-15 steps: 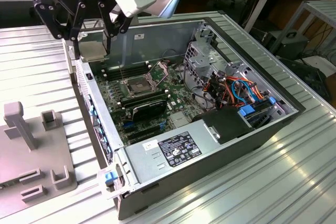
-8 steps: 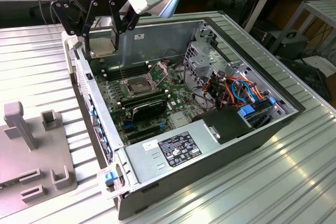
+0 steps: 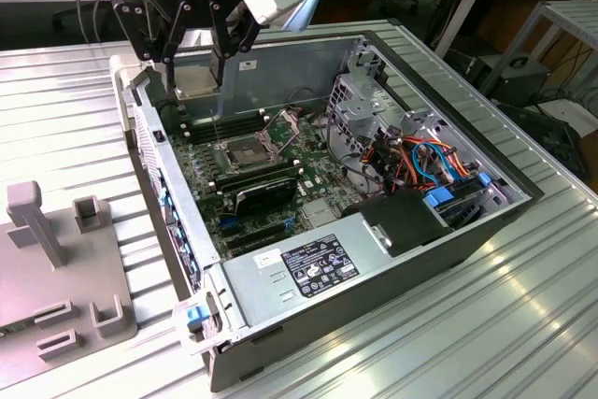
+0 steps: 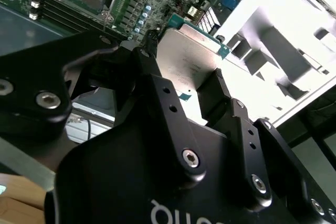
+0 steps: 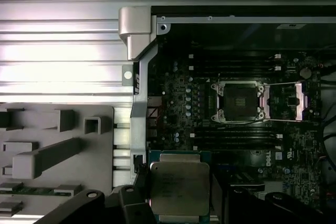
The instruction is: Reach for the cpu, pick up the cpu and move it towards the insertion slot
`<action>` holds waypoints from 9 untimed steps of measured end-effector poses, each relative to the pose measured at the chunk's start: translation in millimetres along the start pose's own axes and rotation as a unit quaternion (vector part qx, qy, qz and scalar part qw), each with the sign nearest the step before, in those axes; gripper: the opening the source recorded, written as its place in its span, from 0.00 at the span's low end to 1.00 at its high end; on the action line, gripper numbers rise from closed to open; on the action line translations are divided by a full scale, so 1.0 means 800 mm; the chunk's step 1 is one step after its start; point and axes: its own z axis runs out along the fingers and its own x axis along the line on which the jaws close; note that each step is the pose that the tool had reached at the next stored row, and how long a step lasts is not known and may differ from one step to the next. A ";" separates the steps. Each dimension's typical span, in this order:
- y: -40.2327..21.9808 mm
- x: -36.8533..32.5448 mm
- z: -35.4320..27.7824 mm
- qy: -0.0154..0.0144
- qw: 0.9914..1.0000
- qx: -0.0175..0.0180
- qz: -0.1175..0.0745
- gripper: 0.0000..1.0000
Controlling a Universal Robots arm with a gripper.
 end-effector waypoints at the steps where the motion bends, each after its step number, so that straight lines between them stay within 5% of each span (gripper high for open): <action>1: 0.0014 -0.0047 0.0015 0.000 1.000 0.000 0.000 0.55; 9: 0.0126 -0.0303 0.0062 0.000 1.000 0.001 0.000 0.55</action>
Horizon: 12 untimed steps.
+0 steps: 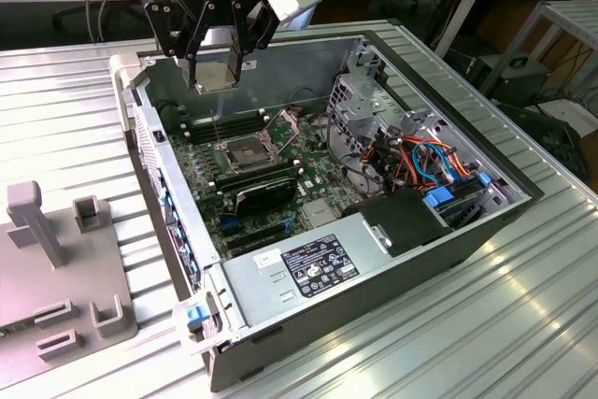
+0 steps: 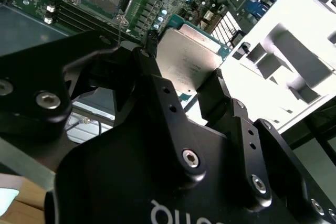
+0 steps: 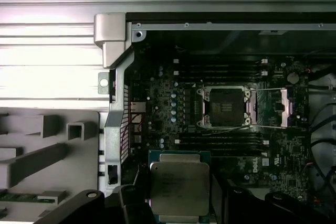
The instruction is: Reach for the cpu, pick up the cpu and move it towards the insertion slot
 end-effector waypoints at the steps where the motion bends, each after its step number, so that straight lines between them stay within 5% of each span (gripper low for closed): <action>1: 0.0011 -0.0014 0.0004 0.000 1.000 0.000 0.000 0.55; 12: 0.0018 -0.0029 0.0006 0.000 1.000 0.000 0.000 0.55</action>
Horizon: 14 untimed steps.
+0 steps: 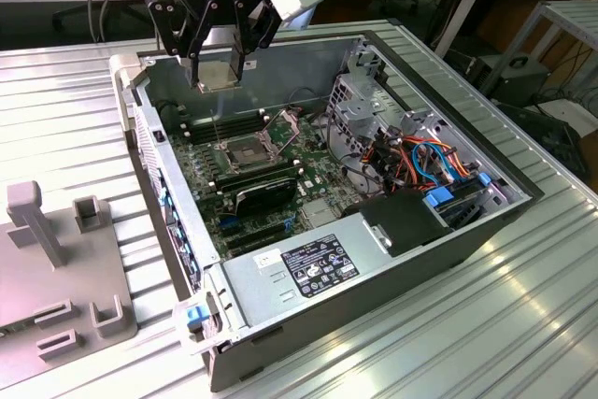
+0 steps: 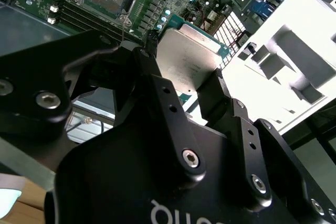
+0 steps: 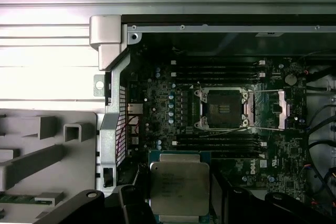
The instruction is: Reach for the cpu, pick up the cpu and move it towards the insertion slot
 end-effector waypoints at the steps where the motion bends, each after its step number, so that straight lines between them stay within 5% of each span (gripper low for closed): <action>1: 0.0000 0.0000 0.0000 0.000 1.000 0.000 0.000 0.55; 7: 0.0001 -0.0050 0.0000 0.000 1.000 0.000 0.000 0.55; 14: 0.0000 -0.0437 -0.0001 0.000 1.000 0.000 0.000 0.55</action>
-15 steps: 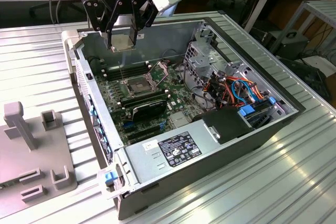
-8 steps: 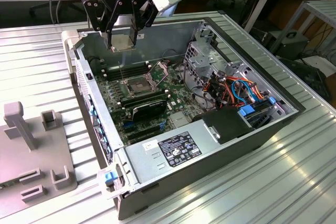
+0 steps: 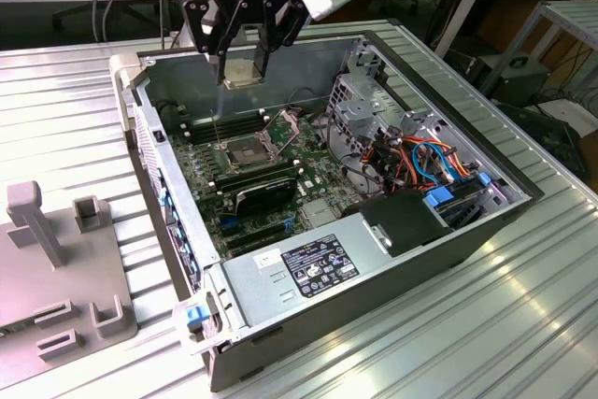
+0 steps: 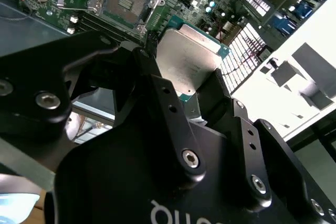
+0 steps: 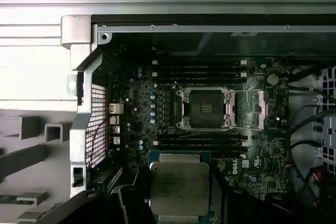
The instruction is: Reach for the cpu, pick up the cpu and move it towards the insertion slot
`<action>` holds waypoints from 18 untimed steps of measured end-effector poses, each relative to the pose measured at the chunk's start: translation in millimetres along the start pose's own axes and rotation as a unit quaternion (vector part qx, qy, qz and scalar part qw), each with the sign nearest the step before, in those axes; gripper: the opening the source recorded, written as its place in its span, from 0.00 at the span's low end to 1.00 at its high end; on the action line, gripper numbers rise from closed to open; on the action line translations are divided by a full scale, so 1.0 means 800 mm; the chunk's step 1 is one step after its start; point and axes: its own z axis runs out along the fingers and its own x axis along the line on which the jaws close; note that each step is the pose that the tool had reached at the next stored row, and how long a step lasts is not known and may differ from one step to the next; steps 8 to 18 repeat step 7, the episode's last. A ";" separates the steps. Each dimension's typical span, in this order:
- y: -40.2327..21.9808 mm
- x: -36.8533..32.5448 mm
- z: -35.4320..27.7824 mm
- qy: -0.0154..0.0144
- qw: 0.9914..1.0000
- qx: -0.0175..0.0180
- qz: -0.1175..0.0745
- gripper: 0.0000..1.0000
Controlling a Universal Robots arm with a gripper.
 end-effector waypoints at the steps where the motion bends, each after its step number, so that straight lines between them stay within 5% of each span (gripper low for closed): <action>1: 0.0000 -0.0014 -0.0001 0.000 1.000 0.000 0.000 0.55; 18: 0.0000 -0.0028 -0.0001 0.000 1.000 0.000 0.000 0.55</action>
